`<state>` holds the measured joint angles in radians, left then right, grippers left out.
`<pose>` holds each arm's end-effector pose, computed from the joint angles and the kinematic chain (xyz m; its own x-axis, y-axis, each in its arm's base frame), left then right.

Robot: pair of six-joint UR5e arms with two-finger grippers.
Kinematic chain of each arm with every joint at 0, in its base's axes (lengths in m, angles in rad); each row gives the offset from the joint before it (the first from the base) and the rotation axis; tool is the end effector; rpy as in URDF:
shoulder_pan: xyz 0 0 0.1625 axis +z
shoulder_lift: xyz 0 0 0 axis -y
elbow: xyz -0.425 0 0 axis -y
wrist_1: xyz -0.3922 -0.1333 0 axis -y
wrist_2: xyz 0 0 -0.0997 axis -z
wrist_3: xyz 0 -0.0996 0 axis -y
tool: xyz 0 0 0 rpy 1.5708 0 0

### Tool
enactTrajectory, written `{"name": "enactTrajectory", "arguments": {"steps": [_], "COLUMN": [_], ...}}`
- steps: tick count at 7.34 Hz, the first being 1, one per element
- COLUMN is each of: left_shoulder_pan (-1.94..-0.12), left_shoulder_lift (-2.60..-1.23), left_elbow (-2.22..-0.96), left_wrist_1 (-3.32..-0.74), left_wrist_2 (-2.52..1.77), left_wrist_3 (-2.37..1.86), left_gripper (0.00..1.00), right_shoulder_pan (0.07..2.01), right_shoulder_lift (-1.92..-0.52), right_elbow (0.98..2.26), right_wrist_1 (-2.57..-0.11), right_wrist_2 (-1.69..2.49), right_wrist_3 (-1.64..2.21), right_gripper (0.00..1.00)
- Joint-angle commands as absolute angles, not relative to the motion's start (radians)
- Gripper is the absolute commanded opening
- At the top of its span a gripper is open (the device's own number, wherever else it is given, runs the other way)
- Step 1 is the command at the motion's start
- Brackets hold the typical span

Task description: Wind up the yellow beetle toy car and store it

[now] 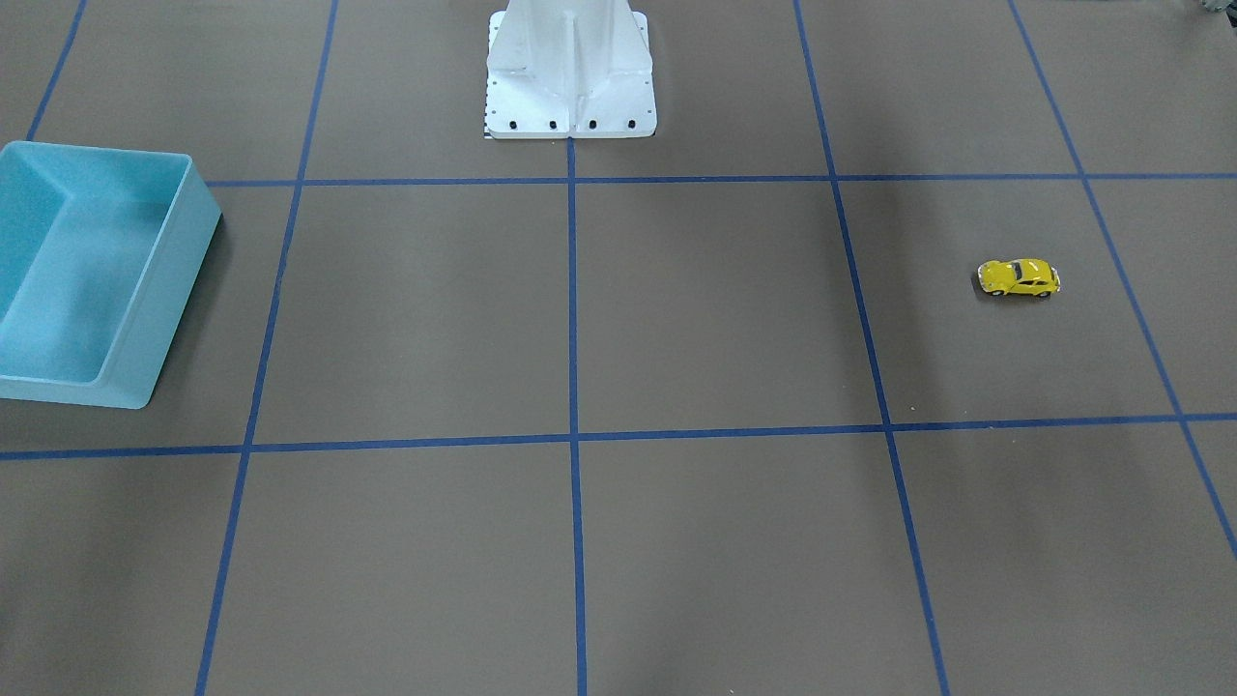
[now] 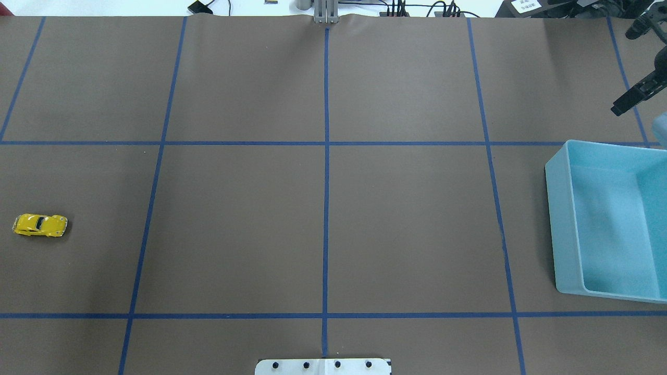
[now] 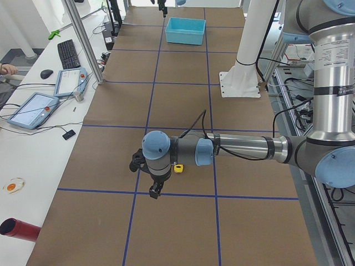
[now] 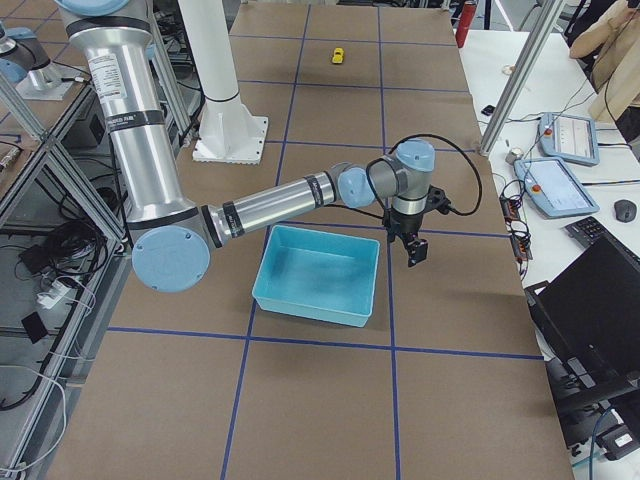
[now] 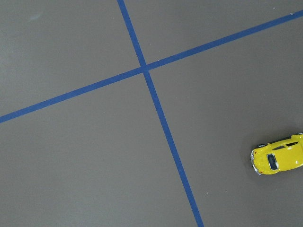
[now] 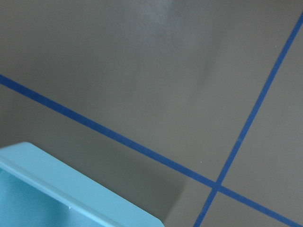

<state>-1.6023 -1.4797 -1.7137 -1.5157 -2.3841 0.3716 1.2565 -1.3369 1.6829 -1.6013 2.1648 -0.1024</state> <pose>-0.0752 -0.4503 0.6342 0.6513 0.3405 -0.6782 -0.2200 0.9400 0.2608 -0.1080 -0.5830 0.4904 0.7005 -0.5116 0.4976 0.3674 0.8563 0.3631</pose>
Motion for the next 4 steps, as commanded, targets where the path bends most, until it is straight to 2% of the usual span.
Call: {"name": "enactTrajectory", "arguments": {"steps": [1,3,4], "left_shoulder_pan": [-1.603,-1.603,-1.603], "left_shoulder_lift": [-1.480,-1.489,-1.494], "left_elbow": [-1.712,-1.700,-1.698], "left_wrist_1": [-1.516,-1.516,-1.516], "left_wrist_2": [-2.385,-2.384,-2.384], "left_wrist_3": [0.374,0.374,0.374], "left_gripper": [1.00,1.00,1.00], "right_shoulder_pan": [1.262,1.308,1.359], "right_shoulder_lift": [-1.338,-1.342,-1.404], "right_elbow": [1.689,1.683,1.645], "right_wrist_1": [-1.601,-1.617,-1.623], "right_wrist_2": [2.221,2.240,2.259], "right_wrist_3": [-0.104,-0.092,-0.087], "right_gripper": [1.00,1.00,1.00]}}
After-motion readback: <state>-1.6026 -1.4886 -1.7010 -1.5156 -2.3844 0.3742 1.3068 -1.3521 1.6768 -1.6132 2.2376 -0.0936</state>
